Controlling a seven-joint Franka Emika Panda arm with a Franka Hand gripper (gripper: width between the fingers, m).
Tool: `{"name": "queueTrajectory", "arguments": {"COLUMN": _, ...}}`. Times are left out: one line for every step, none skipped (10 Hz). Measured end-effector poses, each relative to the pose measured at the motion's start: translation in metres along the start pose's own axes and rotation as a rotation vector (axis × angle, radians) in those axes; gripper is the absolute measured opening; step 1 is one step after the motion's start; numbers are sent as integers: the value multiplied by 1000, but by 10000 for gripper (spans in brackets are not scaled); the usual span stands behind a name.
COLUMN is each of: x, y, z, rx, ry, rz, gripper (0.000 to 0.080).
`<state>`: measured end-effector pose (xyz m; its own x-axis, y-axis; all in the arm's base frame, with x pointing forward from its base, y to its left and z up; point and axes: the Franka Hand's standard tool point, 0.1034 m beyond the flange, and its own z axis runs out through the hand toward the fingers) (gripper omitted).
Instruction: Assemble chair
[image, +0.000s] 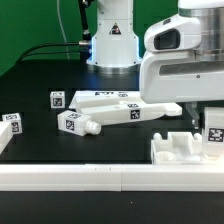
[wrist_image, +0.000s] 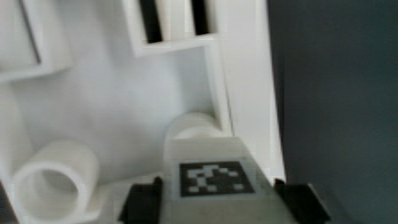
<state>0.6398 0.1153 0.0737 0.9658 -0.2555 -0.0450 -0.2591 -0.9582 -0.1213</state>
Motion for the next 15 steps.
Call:
{"name": "queueTrajectory", "arguments": {"x": -1, "y": -2, "z": 0, "rx": -5, "ry": 4, "rz": 118, "gripper": 285}}
{"name": "queueTrajectory", "arguments": {"x": 0, "y": -2, "z": 1, "rx": 0, "ry": 19, "rz": 223, "gripper": 285}}
{"name": "queueTrajectory", "arguments": {"x": 1, "y": -3, "z": 1, "rx": 10, "ry": 28, "rz": 393, "gripper": 285}}
{"name": "queueTrajectory", "arguments": {"x": 1, "y": -4, "z": 2, "rx": 27, "ry": 33, "rz": 593, "gripper": 285}}
{"name": "queueTrajectory", "arguments": {"x": 1, "y": -6, "z": 2, "rx": 39, "ry": 46, "rz": 764, "gripper": 285}}
{"name": "queueTrajectory", "arguments": {"x": 1, "y": -8, "z": 3, "rx": 45, "ry": 44, "rz": 878, "gripper": 285}}
{"name": "queueTrajectory", "arguments": {"x": 1, "y": -8, "z": 3, "rx": 52, "ry": 39, "rz": 911, "gripper": 285}}
{"name": "queueTrajectory", "arguments": {"x": 1, "y": -8, "z": 3, "rx": 52, "ry": 40, "rz": 908, "gripper": 285}}
{"name": "queueTrajectory", "arguments": {"x": 1, "y": -8, "z": 3, "rx": 50, "ry": 40, "rz": 886, "gripper": 285}}
{"name": "queueTrajectory", "arguments": {"x": 1, "y": -8, "z": 3, "rx": 49, "ry": 41, "rz": 847, "gripper": 482}}
{"name": "queueTrajectory", "arguments": {"x": 3, "y": -5, "z": 1, "rx": 48, "ry": 49, "rz": 716, "gripper": 482}}
{"name": "queueTrajectory", "arguments": {"x": 6, "y": 0, "z": -2, "rx": 50, "ry": 70, "rz": 545, "gripper": 610}}
{"name": "queueTrajectory", "arguments": {"x": 5, "y": 2, "z": -3, "rx": 37, "ry": 77, "rz": 381, "gripper": 610}}
{"name": "queueTrajectory", "arguments": {"x": 3, "y": 0, "z": -3, "rx": 8, "ry": 86, "rz": 200, "gripper": 644}}
{"name": "queueTrajectory", "arguments": {"x": 3, "y": 2, "z": -2, "rx": 5, "ry": 85, "rz": 158, "gripper": 644}}
